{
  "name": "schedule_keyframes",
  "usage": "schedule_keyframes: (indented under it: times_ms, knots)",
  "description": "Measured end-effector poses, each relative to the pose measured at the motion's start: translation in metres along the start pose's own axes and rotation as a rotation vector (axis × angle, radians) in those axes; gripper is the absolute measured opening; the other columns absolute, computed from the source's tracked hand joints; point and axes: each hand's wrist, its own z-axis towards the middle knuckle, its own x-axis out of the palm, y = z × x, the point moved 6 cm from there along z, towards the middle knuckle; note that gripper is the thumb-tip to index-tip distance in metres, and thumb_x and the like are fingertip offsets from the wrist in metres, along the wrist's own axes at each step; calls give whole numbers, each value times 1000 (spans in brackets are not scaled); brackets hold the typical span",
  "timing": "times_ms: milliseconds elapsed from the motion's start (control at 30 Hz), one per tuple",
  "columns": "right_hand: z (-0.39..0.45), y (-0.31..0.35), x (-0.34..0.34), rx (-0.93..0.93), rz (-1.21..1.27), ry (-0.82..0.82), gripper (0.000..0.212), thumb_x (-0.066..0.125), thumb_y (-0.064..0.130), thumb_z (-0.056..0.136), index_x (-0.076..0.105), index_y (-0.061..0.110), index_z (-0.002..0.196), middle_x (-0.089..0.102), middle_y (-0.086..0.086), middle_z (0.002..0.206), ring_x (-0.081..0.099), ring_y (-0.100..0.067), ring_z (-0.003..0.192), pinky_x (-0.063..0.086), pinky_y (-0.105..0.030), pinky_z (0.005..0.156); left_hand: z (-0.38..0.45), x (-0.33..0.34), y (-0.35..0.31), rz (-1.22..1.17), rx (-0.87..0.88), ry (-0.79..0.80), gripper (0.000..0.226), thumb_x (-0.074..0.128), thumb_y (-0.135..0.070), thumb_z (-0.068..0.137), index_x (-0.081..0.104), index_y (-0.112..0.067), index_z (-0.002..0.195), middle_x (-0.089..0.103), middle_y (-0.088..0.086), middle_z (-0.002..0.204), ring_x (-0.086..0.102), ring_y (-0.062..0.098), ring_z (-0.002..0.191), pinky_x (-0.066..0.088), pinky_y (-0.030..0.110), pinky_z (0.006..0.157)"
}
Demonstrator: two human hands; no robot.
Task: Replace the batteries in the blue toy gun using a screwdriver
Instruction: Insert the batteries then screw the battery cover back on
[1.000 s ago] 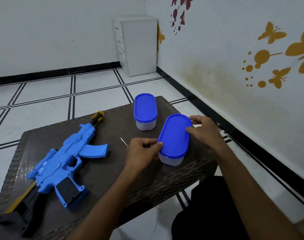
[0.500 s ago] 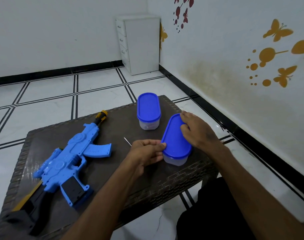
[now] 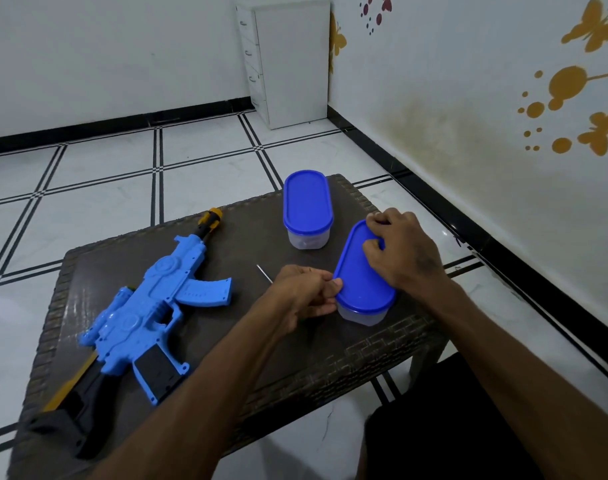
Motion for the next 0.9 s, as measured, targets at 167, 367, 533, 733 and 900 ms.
schedule_keyframes:
  times_ms: [167,367,533,733,900]
  knots:
    - [-4,4,-4,2,-56,25,53,44,32,98,42,16,148,43,1,147,41,-21,127,46,-34,96,-11,5,-2,-13,76,-66,9,69,-3,87,62,-8,90,65,9,85,64,15,70,57,23,54]
    - [-6,2,4,25,-13,111,58,36,33,102,26,16,156,28,-2,159,26,-21,143,35,-38,114,-15,7,0,0,173,-88,12,70,-3,86,59,-5,92,64,13,90,63,18,68,58,24,55]
    - [-6,-2,9,55,82,111,59,39,32,101,24,18,157,25,-2,161,22,-19,147,32,-40,117,-15,8,1,-6,151,-76,8,66,-3,89,59,-6,87,62,11,86,61,17,68,57,22,54]
    - [-5,0,6,63,69,155,63,38,40,103,14,21,158,15,-6,164,15,-24,151,29,-43,117,-26,4,3,-53,151,-33,12,68,-14,90,63,-3,93,64,10,84,62,14,70,59,22,59]
    - [-19,-8,-5,304,273,19,74,52,40,98,16,14,156,28,-12,157,36,-32,140,40,-46,107,-35,-37,4,737,515,-499,34,58,-58,87,62,-24,85,66,-4,83,64,12,76,58,38,73]
